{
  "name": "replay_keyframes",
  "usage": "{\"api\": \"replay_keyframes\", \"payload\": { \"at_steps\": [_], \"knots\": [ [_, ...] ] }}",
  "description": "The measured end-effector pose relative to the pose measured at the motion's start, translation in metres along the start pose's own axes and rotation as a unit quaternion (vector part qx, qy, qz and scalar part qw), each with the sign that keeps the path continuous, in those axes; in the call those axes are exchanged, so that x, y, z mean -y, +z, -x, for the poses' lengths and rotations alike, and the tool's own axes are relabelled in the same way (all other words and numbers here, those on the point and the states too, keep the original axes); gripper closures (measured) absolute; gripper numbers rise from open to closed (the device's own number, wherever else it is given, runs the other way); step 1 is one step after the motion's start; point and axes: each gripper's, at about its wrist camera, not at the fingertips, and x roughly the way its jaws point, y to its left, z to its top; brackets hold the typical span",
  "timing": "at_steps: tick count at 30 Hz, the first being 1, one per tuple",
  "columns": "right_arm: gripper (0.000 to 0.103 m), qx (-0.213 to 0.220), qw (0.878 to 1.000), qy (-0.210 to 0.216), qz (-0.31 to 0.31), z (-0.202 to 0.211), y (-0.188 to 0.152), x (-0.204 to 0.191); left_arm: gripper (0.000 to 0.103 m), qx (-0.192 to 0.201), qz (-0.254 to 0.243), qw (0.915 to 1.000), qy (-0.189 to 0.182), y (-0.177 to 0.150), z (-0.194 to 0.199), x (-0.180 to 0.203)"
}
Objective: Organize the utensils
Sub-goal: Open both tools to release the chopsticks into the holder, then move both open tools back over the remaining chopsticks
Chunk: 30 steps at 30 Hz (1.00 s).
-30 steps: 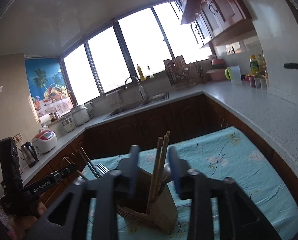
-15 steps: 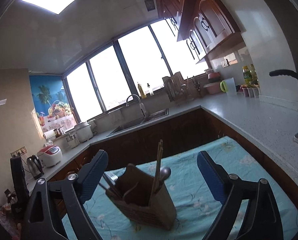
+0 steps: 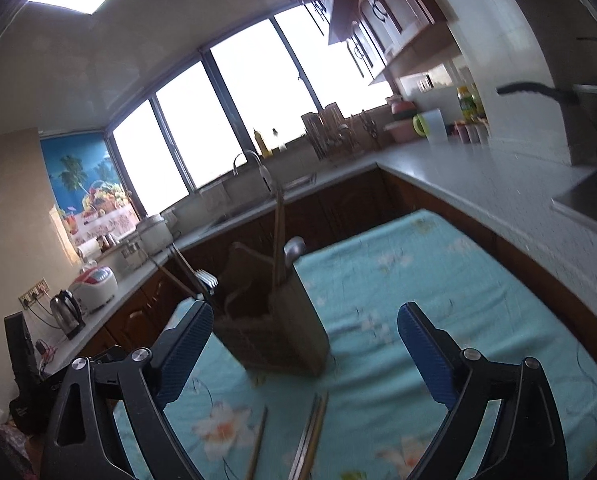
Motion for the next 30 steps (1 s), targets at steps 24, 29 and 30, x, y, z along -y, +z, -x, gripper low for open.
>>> {"api": "replay_keyframes", "payload": {
  "at_steps": [24, 29, 30],
  "knots": [
    [0.047, -0.165, 0.986, -0.036, 0.003, -0.048, -0.075, 0.012, 0.022, -0.126, -0.024, 0.9914, -0.027, -0.069, -0.032, 0.023],
    [0.064, -0.200, 0.979, -0.025, -0.011, -0.077, -0.079, 0.015, 0.026, -0.153, -0.044, 0.9868, -0.031, -0.066, -0.057, 0.040],
    [0.065, -0.205, 0.978, -0.024, -0.011, -0.082, -0.079, 0.014, 0.028, -0.160, -0.048, 0.9856, -0.030, -0.065, -0.063, 0.044]
  ]
}}
